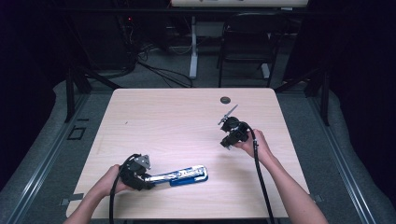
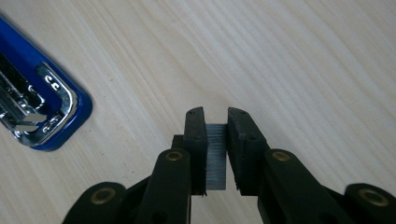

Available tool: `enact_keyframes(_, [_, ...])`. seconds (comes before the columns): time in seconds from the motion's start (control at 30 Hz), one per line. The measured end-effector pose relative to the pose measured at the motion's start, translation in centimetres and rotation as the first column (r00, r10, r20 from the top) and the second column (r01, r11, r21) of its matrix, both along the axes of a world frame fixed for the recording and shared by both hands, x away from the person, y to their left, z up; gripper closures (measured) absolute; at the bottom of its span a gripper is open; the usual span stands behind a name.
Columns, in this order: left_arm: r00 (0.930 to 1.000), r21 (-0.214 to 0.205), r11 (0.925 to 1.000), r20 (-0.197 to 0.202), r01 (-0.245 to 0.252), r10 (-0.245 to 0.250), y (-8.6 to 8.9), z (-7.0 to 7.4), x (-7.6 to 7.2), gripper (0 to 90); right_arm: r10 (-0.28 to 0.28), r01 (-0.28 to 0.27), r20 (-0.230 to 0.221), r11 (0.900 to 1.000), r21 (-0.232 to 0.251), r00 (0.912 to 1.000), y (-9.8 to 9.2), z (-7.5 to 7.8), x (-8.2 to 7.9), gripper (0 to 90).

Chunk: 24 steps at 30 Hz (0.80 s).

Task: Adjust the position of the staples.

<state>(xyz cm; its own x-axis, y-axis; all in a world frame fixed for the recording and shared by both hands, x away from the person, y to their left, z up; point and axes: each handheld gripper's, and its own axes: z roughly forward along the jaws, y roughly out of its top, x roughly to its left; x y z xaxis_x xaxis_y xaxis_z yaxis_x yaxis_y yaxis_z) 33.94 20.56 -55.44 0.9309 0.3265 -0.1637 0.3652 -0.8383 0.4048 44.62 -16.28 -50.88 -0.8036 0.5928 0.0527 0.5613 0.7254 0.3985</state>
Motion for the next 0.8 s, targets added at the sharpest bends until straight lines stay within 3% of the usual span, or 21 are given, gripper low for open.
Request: enact_keyframes(0.8, [1.0000,0.000,1.0000,-0.001,0.002,-0.002,0.0,0.0,0.1,63.4,0.036,-0.036,0.020,0.9993,0.013,0.9992,0.5,0.8,-1.1,78.7])
